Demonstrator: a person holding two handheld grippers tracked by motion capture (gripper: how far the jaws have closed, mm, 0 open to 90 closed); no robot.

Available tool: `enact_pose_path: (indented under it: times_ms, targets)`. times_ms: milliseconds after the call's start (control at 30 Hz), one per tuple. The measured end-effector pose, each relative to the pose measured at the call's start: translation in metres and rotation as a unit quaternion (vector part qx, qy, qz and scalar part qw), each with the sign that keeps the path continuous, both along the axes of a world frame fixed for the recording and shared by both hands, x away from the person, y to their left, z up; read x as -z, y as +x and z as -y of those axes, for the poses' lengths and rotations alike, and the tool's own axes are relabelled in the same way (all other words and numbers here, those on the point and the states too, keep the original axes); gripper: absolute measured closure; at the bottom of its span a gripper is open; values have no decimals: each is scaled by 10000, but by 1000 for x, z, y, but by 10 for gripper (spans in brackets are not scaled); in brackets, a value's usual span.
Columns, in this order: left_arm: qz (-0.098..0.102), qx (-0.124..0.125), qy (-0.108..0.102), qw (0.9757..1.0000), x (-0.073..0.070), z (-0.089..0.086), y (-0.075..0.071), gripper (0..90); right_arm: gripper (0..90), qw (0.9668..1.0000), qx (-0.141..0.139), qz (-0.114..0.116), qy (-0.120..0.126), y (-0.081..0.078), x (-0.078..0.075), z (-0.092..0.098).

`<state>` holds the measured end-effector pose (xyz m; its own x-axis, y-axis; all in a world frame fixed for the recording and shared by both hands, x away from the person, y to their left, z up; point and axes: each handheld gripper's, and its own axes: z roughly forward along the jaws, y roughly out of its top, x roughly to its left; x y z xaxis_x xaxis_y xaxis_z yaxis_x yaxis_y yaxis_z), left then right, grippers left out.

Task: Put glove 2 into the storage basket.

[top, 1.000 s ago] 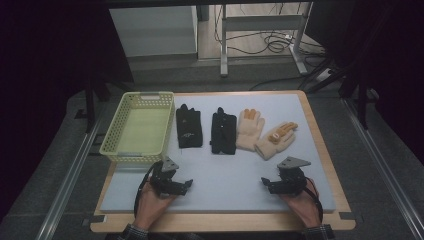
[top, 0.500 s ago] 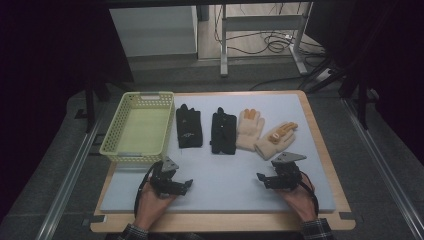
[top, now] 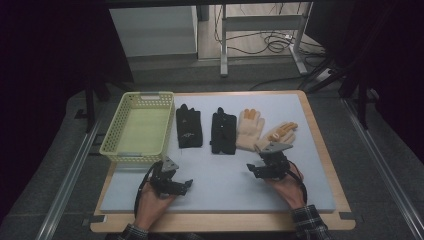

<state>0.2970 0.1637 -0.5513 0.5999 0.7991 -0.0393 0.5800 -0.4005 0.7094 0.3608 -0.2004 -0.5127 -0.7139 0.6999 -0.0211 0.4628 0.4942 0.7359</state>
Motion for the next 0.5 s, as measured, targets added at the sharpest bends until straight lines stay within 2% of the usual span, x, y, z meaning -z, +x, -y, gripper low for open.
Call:
enact_pose_path:
  times_ms: [500]
  targets:
    - [7,1,0,10000,0,0,0,76,449,9998,-170,50,5,48,-13,-42]
